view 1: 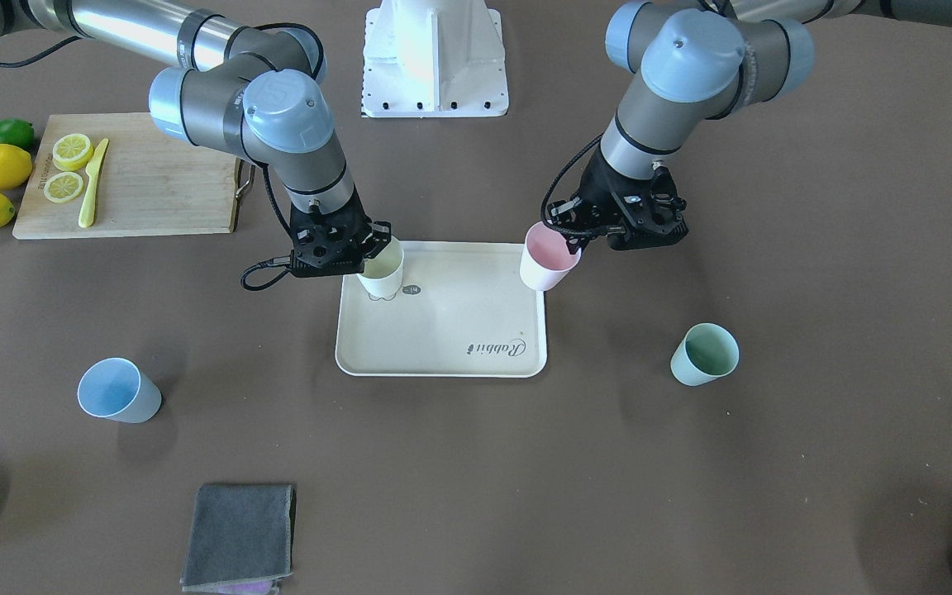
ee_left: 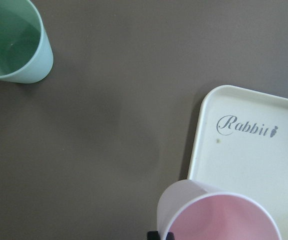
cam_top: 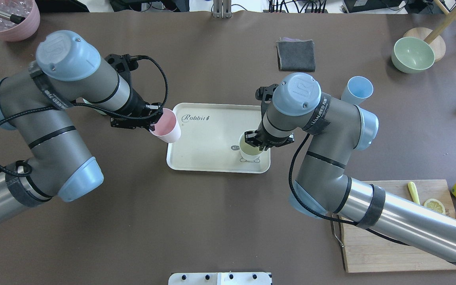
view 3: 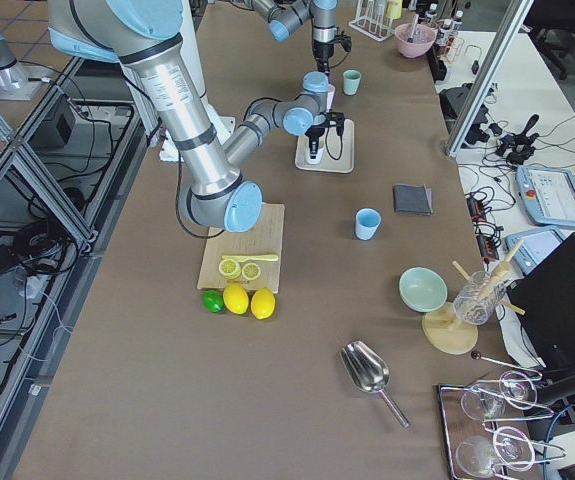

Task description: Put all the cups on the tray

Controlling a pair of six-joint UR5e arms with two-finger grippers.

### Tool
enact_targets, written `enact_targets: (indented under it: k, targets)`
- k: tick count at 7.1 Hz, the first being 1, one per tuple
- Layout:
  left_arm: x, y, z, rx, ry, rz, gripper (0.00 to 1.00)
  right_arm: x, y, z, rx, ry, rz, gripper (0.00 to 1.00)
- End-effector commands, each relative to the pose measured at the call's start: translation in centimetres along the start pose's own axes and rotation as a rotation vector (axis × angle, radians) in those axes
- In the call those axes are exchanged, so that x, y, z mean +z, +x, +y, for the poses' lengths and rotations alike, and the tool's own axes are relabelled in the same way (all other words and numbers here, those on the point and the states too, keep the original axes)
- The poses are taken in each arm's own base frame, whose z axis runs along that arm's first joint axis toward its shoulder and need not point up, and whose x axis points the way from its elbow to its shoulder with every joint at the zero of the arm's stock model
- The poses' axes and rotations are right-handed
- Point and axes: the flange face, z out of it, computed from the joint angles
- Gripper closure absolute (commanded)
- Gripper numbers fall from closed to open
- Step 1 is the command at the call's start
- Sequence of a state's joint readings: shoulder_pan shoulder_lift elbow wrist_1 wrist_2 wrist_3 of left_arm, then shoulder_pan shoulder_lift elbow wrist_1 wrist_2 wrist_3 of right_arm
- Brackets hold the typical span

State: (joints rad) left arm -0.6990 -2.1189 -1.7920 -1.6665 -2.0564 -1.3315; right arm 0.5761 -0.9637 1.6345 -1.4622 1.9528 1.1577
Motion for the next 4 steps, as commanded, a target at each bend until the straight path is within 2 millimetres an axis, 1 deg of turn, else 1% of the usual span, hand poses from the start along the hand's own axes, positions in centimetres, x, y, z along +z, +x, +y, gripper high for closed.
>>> enact_targets:
  k: [1, 2, 3, 4]
  targets:
    - [2.8, 2.2, 2.3, 0.004, 0.019, -0.025, 1.00, -2.3, 1.6, -2.4, 0.033, -0.010, -0.029, 0.00]
    - [3.4, 3.3, 2.9, -0.008, 0.014, -0.024, 1.00, -4.2, 3.1, -4.2, 0.052, -0.006, -0.047, 0.00]
    - [4.0, 4.1, 2.7, -0.024, 0.016, -0.031, 1.00, -5.9, 5.4, -6.9, 0.032, 0.015, -0.046, 0.00]
    - [5.5, 4.4, 4.1, -0.005, 0.037, -0.049, 1.00, -7.5, 9.4, -9.8, 0.006, 0.019, -0.044, 0.00]
